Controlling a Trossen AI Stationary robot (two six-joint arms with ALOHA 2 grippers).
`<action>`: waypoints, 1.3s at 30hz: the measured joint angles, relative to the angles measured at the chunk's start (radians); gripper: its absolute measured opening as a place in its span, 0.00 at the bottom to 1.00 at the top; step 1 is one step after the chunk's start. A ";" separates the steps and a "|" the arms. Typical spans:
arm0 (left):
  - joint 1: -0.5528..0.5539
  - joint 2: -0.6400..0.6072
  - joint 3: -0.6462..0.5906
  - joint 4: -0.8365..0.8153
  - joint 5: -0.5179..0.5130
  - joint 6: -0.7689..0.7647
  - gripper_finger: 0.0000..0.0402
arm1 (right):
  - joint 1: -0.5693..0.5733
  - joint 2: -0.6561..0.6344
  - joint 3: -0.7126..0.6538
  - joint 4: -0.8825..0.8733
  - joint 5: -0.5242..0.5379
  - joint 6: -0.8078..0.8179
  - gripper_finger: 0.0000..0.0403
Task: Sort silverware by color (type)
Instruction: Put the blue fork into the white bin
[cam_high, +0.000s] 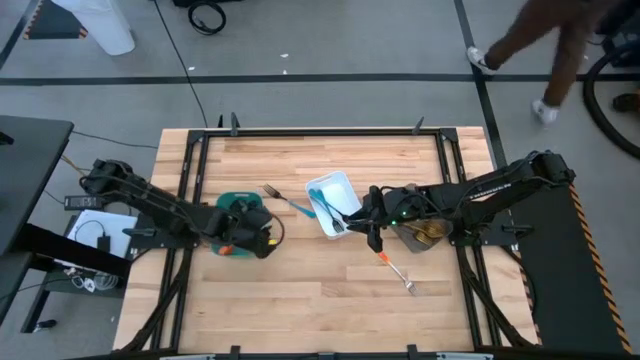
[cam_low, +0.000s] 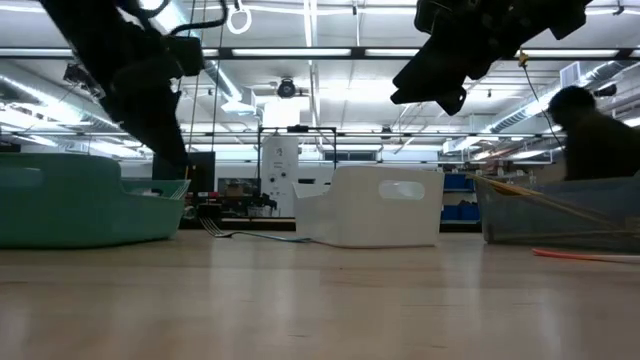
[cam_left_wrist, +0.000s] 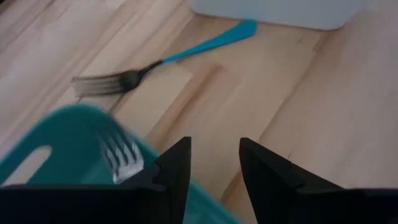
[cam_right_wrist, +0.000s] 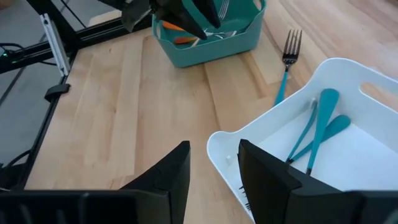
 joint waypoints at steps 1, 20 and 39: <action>0.018 0.000 0.000 0.019 0.013 0.030 0.36 | 0.004 0.000 0.000 0.000 0.011 0.000 0.35; 0.244 0.001 0.000 0.217 0.186 0.476 0.36 | 0.100 0.066 0.001 0.094 0.089 0.024 0.34; 0.406 0.001 -0.002 0.324 0.379 1.159 0.36 | 0.159 0.264 0.000 0.301 0.089 0.046 0.34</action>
